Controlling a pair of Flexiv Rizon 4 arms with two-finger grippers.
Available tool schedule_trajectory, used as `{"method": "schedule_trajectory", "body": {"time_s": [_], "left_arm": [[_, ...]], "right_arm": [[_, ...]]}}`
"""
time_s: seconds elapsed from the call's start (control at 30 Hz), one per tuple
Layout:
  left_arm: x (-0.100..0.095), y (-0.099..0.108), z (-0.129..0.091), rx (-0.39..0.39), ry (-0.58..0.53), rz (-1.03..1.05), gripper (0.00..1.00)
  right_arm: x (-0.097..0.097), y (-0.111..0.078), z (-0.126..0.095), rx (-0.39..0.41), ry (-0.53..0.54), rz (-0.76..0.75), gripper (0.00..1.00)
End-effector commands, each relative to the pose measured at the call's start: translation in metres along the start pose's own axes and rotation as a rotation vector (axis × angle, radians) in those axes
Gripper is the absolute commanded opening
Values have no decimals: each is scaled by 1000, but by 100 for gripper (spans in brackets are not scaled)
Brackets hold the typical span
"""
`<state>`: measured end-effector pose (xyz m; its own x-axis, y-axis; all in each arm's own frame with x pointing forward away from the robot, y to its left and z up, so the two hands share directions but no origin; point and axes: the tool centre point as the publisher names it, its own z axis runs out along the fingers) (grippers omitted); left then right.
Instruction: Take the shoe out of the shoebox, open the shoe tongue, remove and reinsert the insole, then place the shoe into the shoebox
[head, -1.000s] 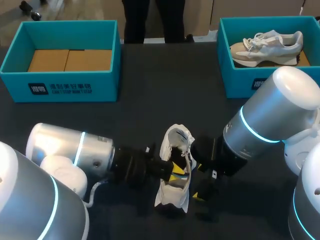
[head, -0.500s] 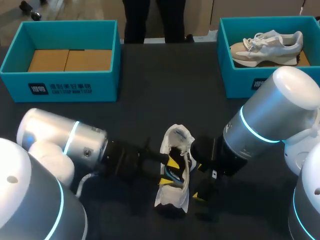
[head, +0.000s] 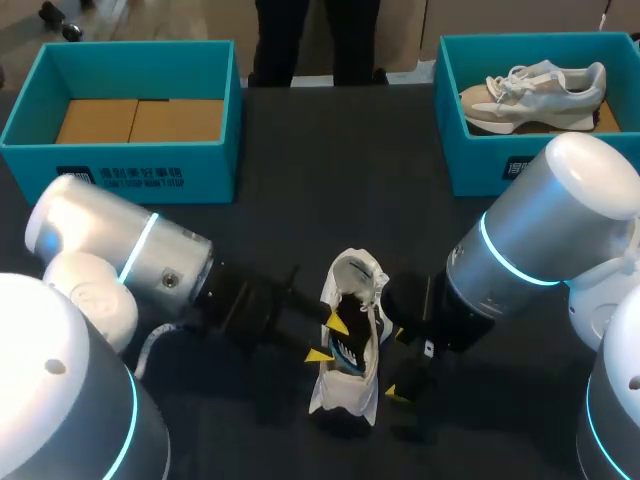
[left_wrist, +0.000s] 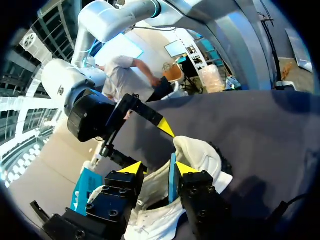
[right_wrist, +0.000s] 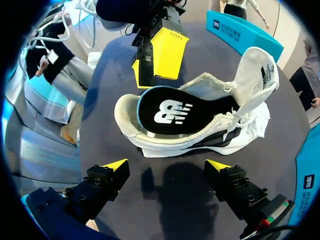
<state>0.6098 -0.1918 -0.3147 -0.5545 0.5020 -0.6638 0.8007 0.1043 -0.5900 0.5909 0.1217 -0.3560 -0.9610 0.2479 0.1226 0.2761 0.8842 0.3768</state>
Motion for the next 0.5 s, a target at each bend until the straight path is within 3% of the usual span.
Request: {"method": "schedule_trajectory", "body": {"time_s": [0.03, 0.37, 0.43, 0.5], "left_arm": [[-2, 1, -9, -13, 105, -1, 39], [-2, -3, -34, -65, 245, 12, 38], [-4, -5, -38, -74, 286, 15, 38], [-6, -7, -41, -69, 330, 12, 34]], "right_arm": [[1, -1, 1, -2, -2, 0, 100], [-24, -66, -64, 8, -9, 48, 100], [-28, -75, -74, -21, -4, 37, 100], [-33, -81, -81, 19, 33, 34, 100]]}}
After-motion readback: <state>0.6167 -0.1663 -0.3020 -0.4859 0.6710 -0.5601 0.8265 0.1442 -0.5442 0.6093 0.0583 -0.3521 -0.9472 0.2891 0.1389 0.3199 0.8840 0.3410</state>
